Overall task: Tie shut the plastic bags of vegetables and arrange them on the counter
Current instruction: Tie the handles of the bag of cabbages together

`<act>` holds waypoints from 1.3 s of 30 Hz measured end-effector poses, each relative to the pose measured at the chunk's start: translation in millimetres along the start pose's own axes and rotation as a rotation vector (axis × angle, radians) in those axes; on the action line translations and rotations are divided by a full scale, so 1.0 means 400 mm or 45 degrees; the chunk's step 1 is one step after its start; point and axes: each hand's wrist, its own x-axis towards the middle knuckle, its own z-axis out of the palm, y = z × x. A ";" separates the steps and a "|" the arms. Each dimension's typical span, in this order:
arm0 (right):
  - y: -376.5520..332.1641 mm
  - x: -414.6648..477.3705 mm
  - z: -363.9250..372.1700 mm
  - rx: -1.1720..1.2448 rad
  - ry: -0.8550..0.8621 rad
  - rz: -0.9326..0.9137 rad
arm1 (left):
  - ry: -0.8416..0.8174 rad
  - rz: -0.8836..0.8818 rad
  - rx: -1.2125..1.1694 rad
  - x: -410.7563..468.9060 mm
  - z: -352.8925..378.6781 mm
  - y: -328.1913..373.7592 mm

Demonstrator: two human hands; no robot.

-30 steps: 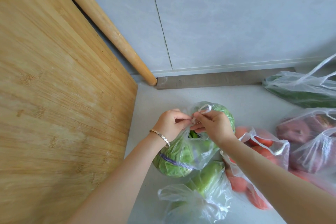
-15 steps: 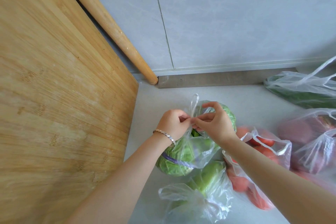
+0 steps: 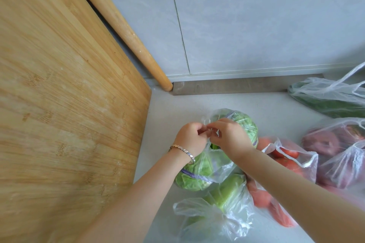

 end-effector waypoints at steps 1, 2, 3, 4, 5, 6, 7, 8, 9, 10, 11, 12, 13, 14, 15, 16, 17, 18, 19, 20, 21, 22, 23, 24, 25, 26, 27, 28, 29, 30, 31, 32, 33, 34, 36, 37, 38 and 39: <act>0.002 0.003 -0.004 -0.025 -0.039 -0.013 | 0.018 -0.002 -0.011 -0.002 0.003 -0.002; 0.003 0.004 -0.009 -0.048 -0.066 -0.033 | 0.039 -0.003 -0.032 -0.005 0.007 -0.004; 0.004 0.006 -0.014 -0.067 -0.078 -0.063 | 0.063 -0.001 -0.063 -0.007 0.010 -0.006; 0.007 0.007 -0.017 -0.076 -0.072 -0.099 | 0.088 0.007 -0.095 -0.010 0.012 -0.008; 0.010 0.008 -0.017 -0.075 -0.059 -0.125 | 0.110 0.025 -0.117 -0.013 0.014 -0.010; 0.012 0.007 -0.016 -0.059 -0.048 -0.129 | 0.123 0.051 -0.128 -0.016 0.014 -0.012; 0.012 0.005 -0.014 -0.023 -0.035 -0.120 | 0.128 0.081 -0.137 -0.019 0.012 -0.014; 0.013 0.004 -0.012 0.029 -0.013 -0.111 | 0.130 0.110 -0.152 -0.021 0.010 -0.016; 0.013 0.003 -0.012 0.082 0.013 -0.104 | 0.135 0.134 -0.172 -0.022 0.007 -0.019; 0.014 0.001 -0.014 0.122 0.029 -0.084 | 0.146 0.150 -0.190 -0.020 0.006 -0.021; 0.013 0.001 -0.018 0.157 0.032 -0.048 | 0.165 0.160 -0.205 -0.020 0.005 -0.022; 0.013 0.001 -0.022 0.200 0.031 0.008 | 0.186 0.168 -0.218 -0.019 0.006 -0.022; 0.013 0.002 -0.025 0.254 0.036 0.060 | 0.202 0.181 -0.225 -0.020 0.008 -0.022; 0.013 0.002 -0.027 0.301 0.044 0.092 | 0.213 0.200 -0.214 -0.019 0.012 -0.021; 0.013 0.001 -0.028 0.340 0.051 0.099 | 0.218 0.226 -0.182 -0.019 0.016 -0.020; 0.013 0.000 -0.029 0.379 0.050 0.094 | 0.221 0.255 -0.147 -0.018 0.019 -0.020; 0.016 0.000 -0.030 0.431 0.039 0.092 | 0.221 0.277 -0.121 -0.017 0.021 -0.019; 0.018 0.000 -0.032 0.498 0.019 0.101 | 0.220 0.294 -0.102 -0.014 0.021 -0.018; 0.020 0.001 -0.034 0.567 -0.003 0.121 | 0.220 0.309 -0.086 -0.011 0.021 -0.018; 0.021 0.003 -0.037 0.631 -0.024 0.145 | 0.223 0.323 -0.072 -0.009 0.020 -0.018; 0.024 0.005 -0.038 0.695 -0.040 0.180 | 0.225 0.337 -0.067 -0.007 0.020 -0.018; 0.025 0.009 -0.040 0.757 -0.060 0.224 | 0.224 0.347 -0.076 -0.006 0.020 -0.019; 0.025 0.012 -0.042 0.810 -0.089 0.269 | 0.221 0.342 -0.107 -0.007 0.021 -0.020; 0.025 0.015 -0.046 0.864 -0.134 0.316 | 0.210 0.324 -0.147 -0.005 0.021 -0.021; 0.026 0.017 -0.051 0.930 -0.211 0.373 | 0.196 0.298 -0.186 -0.004 0.022 -0.022; 0.027 0.020 -0.060 1.005 -0.303 0.438 | 0.183 0.272 -0.211 -0.003 0.022 -0.023; 0.029 0.022 -0.069 1.062 -0.389 0.489 | 0.173 0.248 -0.224 -0.003 0.025 -0.024; 0.031 0.022 -0.077 1.059 -0.453 0.497 | 0.161 0.216 -0.243 -0.002 0.027 -0.025; 0.034 0.022 -0.081 0.971 -0.482 0.451 | 0.141 0.170 -0.275 -0.001 0.029 -0.026; 0.036 0.019 -0.082 0.816 -0.479 0.360 | 0.113 0.117 -0.318 0.001 0.028 -0.026; 0.035 0.014 -0.079 0.655 -0.449 0.256 | 0.074 0.070 -0.361 0.003 0.026 -0.027; 0.034 0.009 -0.073 0.530 -0.401 0.163 | 0.040 0.037 -0.387 0.005 0.023 -0.027; 0.032 0.004 -0.063 0.461 -0.333 0.083 | 0.016 0.009 -0.400 0.006 0.020 -0.027; 0.032 0.000 -0.052 0.402 -0.244 -0.006 | 0.001 -0.017 -0.412 0.008 0.016 -0.026; 0.036 -0.004 -0.033 0.189 -0.044 -0.242 | -0.011 -0.064 -0.444 0.011 0.010 -0.027; 0.041 -0.004 -0.024 0.083 0.036 -0.364 | -0.013 -0.087 -0.468 0.011 0.009 -0.026; 0.043 -0.005 -0.020 -0.006 0.091 -0.448 | -0.015 -0.108 -0.507 0.010 0.008 -0.025; 0.043 -0.007 -0.017 -0.079 0.134 -0.501 | -0.024 -0.123 -0.543 0.008 0.008 -0.024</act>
